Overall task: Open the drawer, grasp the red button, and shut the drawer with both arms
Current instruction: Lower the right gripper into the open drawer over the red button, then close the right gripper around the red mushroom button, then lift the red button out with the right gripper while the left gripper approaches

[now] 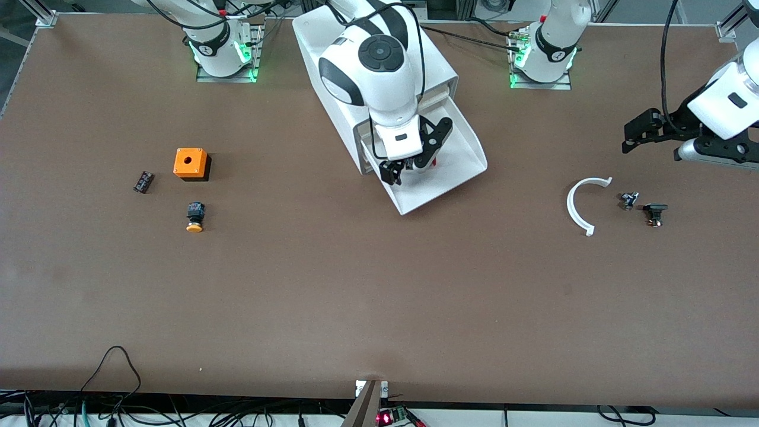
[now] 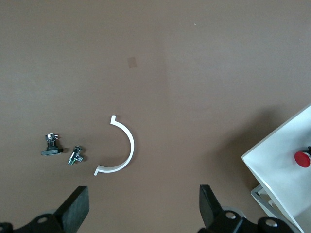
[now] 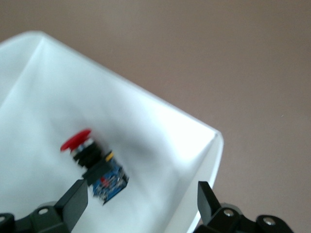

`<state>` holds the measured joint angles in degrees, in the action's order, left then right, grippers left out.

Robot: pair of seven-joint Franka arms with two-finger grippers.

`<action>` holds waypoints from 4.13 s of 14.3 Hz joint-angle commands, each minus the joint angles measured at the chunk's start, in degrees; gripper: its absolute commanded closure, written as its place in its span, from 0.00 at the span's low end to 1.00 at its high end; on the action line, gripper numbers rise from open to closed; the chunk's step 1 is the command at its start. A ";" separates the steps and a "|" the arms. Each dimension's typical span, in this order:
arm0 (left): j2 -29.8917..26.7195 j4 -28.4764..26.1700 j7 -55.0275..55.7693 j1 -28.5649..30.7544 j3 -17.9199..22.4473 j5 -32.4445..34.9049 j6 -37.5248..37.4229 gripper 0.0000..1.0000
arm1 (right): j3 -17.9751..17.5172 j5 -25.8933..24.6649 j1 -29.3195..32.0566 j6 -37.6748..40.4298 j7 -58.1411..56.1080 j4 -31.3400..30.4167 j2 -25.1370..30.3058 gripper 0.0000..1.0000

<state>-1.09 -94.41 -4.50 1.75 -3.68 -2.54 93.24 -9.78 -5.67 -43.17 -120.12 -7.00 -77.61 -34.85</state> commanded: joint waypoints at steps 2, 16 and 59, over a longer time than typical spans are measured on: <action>-4.09 -2.09 0.72 -0.08 0.26 0.52 1.24 0.00 | -0.32 -2.59 -0.25 5.77 -9.49 2.02 -1.09 0.00; -4.09 -2.88 0.19 -0.70 2.45 0.52 3.00 0.00 | -5.95 -10.76 -0.16 4.90 -12.77 5.45 -6.10 0.00; 13.65 -12.62 30.05 -10.53 -1.33 0.61 29.69 0.00 | 5.81 2.33 15.56 16.41 -2.58 5.02 5.49 0.73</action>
<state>11.91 -103.95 20.63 -7.14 -5.04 -2.55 118.22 -6.89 -5.24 -28.85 -105.66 -11.14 -68.60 -32.95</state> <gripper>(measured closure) 0.000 0.564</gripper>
